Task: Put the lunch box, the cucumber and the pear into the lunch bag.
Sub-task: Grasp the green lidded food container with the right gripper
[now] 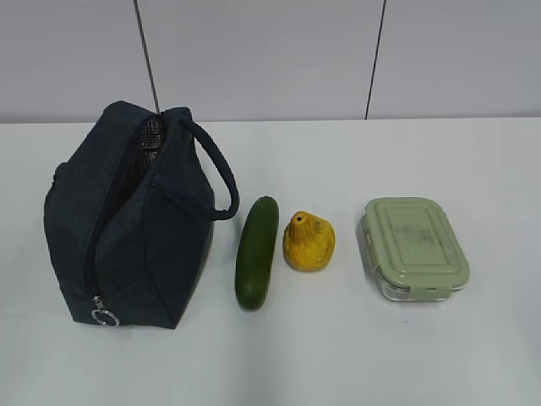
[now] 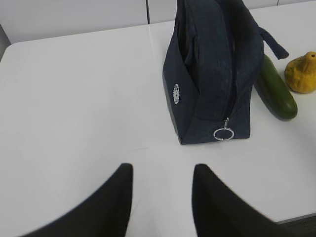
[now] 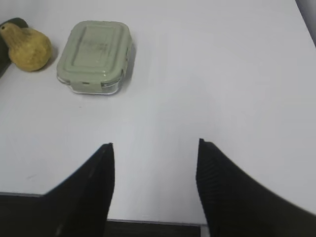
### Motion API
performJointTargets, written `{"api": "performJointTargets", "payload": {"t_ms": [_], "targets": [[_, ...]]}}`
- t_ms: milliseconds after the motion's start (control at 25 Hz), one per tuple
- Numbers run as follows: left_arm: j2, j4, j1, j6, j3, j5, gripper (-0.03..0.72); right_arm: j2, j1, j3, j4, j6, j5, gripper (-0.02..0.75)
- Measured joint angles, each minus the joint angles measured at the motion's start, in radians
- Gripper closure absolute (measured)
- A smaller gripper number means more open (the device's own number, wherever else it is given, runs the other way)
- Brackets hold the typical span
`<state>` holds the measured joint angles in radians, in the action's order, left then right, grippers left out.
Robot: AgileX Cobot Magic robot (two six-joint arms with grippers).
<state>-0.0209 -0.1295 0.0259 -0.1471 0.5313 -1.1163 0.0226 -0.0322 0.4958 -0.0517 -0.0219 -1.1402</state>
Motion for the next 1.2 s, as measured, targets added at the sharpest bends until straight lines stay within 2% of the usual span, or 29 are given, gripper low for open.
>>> {"api": "performJointTargets", "payload": {"t_ms": [160,400,760,1040,1200], "targets": [[0.0,0.0,0.0,0.0,0.0,0.0,0.447,-0.024,0.0,0.004,-0.024,0.057,-0.001,0.314],[0.0,0.0,0.0,0.0,0.0,0.0,0.447,-0.193,0.0,0.034,-0.024,0.08,0.027,0.308],[0.0,0.0,0.0,0.0,0.0,0.0,0.447,-0.518,0.0,0.201,-0.022,0.081,0.202,0.219],[0.0,0.0,0.0,0.0,0.0,0.0,0.447,-0.771,0.0,0.332,-0.022,0.083,0.217,0.211],[0.0,0.0,0.0,0.0,0.0,0.0,0.447,-0.936,0.0,0.446,-0.067,0.085,0.217,0.215]]}}
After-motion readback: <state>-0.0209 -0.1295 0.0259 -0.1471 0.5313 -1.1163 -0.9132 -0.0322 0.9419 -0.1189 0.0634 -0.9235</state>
